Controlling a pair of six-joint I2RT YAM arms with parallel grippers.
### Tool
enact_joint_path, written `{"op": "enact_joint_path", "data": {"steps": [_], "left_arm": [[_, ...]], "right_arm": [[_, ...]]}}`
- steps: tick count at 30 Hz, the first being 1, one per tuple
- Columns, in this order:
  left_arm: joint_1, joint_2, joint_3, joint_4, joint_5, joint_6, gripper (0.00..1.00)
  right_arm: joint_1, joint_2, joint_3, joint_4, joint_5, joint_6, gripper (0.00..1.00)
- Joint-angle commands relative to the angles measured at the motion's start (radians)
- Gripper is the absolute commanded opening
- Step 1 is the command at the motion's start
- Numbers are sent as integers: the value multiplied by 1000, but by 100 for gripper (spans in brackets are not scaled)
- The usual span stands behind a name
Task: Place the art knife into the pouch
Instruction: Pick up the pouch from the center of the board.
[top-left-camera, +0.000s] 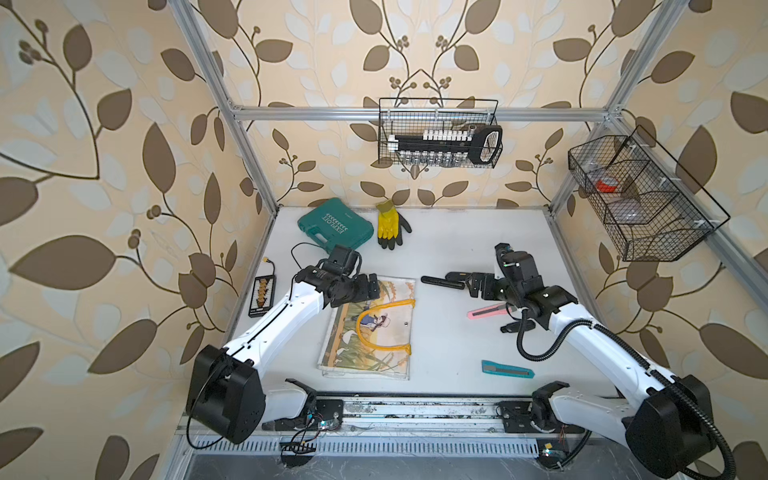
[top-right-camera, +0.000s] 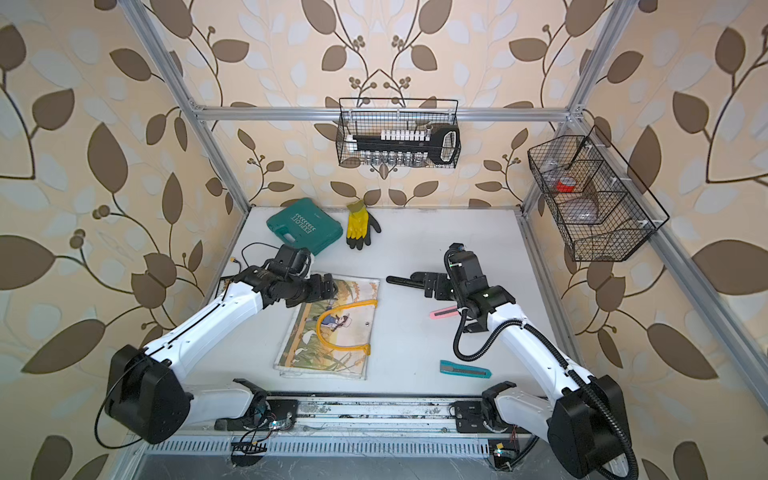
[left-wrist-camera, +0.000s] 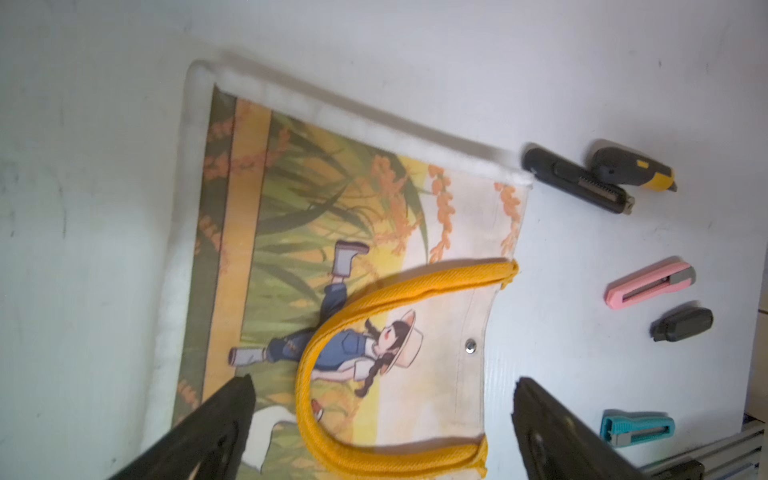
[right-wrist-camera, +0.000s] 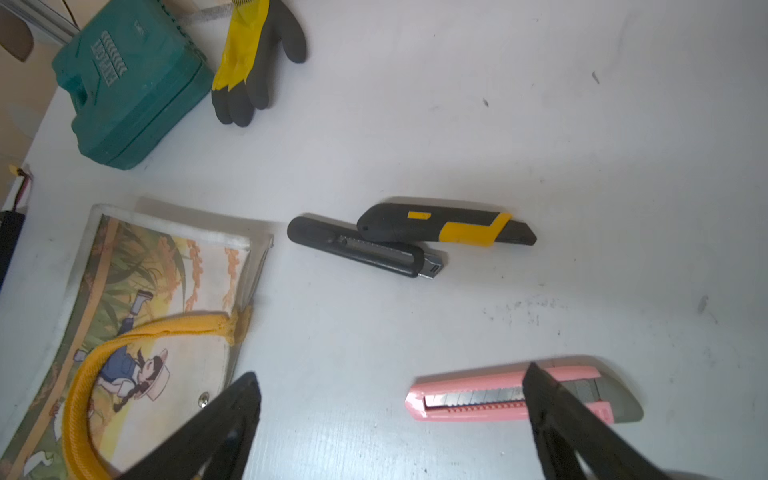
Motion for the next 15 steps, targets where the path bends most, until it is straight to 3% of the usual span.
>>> {"op": "enact_joint_path", "data": {"steps": [1, 8, 15], "left_arm": [[0, -29, -40, -79, -38, -64, 99], [-16, -29, -203, 46, 18, -123, 95], [-36, 4, -257, 121, -2, -145, 88]], "right_arm": [[59, 22, -14, -106, 118, 80, 100], [204, 56, 6, -140, 245, 165, 100], [247, 44, -3, -128, 228, 183, 99]]}}
